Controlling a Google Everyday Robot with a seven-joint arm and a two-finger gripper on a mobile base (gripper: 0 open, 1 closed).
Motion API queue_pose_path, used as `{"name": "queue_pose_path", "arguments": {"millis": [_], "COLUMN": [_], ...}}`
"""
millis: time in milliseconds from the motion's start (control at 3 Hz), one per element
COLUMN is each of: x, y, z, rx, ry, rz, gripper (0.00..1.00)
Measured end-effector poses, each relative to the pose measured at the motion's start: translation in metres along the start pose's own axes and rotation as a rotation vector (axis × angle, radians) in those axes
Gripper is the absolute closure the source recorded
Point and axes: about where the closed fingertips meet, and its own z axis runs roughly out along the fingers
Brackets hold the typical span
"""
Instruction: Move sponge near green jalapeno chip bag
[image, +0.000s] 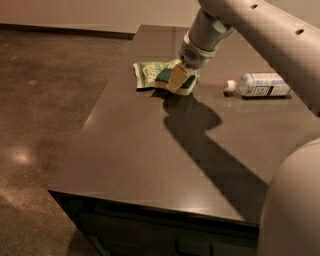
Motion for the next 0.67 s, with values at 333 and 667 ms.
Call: {"name": "queue_pose_path", "arguments": {"millis": [333, 667], "x": [-0.0002, -0.0002], "y": [0.0006, 0.0006], "z": [0.0022, 0.0022], "rx": [-0.003, -0.003], "ry": [0.002, 0.002], "rz": [-0.001, -0.001], "gripper": [0.00, 0.00]}}
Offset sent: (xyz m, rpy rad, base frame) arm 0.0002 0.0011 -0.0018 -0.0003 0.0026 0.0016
